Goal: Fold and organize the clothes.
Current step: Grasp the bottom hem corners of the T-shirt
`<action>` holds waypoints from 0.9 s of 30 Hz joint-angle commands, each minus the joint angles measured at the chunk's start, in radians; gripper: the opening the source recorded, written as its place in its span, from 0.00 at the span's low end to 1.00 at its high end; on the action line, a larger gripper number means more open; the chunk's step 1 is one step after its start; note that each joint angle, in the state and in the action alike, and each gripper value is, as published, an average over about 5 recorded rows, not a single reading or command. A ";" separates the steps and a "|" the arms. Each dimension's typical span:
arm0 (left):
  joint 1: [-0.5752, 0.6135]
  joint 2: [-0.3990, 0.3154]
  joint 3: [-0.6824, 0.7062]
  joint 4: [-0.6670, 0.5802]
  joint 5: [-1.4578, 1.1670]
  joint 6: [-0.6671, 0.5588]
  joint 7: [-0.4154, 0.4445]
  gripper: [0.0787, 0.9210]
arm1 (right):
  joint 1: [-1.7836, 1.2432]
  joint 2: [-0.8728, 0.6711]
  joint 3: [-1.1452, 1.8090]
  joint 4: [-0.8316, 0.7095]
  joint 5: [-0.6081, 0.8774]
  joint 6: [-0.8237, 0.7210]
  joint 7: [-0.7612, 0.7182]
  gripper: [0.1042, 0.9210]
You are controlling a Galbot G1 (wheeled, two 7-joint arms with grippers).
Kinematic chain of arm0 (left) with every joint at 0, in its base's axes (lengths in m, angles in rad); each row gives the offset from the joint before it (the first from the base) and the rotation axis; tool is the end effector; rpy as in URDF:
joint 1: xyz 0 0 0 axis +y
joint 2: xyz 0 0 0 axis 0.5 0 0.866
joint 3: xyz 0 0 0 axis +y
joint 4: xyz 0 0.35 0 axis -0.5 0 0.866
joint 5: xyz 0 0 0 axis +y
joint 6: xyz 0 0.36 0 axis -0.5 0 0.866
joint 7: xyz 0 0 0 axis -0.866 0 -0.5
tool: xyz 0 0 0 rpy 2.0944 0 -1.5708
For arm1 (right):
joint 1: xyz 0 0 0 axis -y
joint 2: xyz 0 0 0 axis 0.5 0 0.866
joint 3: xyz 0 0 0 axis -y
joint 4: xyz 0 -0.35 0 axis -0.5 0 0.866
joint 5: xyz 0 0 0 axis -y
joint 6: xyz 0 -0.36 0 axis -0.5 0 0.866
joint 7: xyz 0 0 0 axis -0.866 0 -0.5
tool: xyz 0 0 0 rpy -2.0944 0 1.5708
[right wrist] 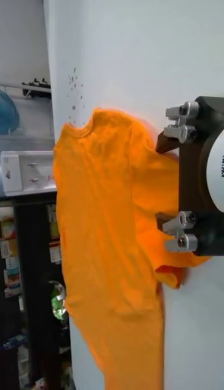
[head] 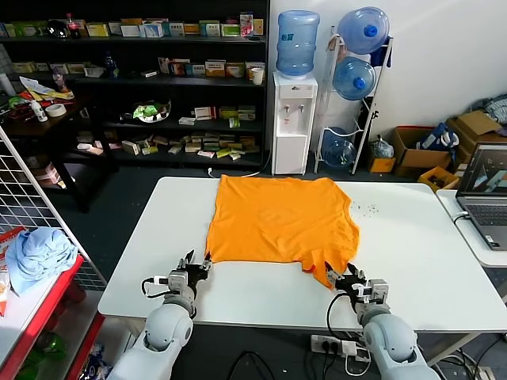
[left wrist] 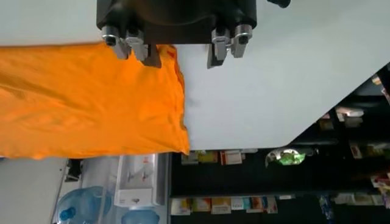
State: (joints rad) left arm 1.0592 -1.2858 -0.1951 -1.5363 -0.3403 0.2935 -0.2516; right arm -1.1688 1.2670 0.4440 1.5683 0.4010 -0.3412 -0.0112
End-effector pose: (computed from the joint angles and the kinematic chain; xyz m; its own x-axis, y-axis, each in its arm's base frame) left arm 0.3360 -0.0095 -0.3845 -0.9062 0.0484 0.4200 0.0689 0.9970 0.0339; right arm 0.3146 -0.0777 -0.3844 -0.8773 -0.1139 0.4663 -0.0696 0.9914 0.1112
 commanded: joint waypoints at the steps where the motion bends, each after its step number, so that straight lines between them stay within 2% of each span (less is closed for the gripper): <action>1: 0.010 -0.018 0.005 0.004 -0.008 0.018 -0.003 0.45 | 0.004 0.008 -0.007 0.002 -0.002 -0.007 0.003 0.49; 10: 0.031 -0.028 0.004 -0.008 0.004 0.014 0.002 0.14 | -0.014 0.002 -0.007 0.030 -0.001 -0.010 0.009 0.17; 14: 0.049 -0.016 0.005 -0.039 0.009 0.012 0.001 0.03 | -0.037 -0.008 -0.006 0.066 -0.001 -0.022 0.017 0.05; 27: 0.206 0.081 0.006 -0.227 0.017 0.010 -0.007 0.02 | -0.296 -0.127 0.055 0.361 -0.015 -0.093 0.063 0.02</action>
State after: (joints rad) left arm 1.1612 -1.2599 -0.1886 -1.6330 -0.3285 0.3035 -0.2570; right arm -1.3276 1.1940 0.4720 1.7738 0.3886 -0.4075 0.0371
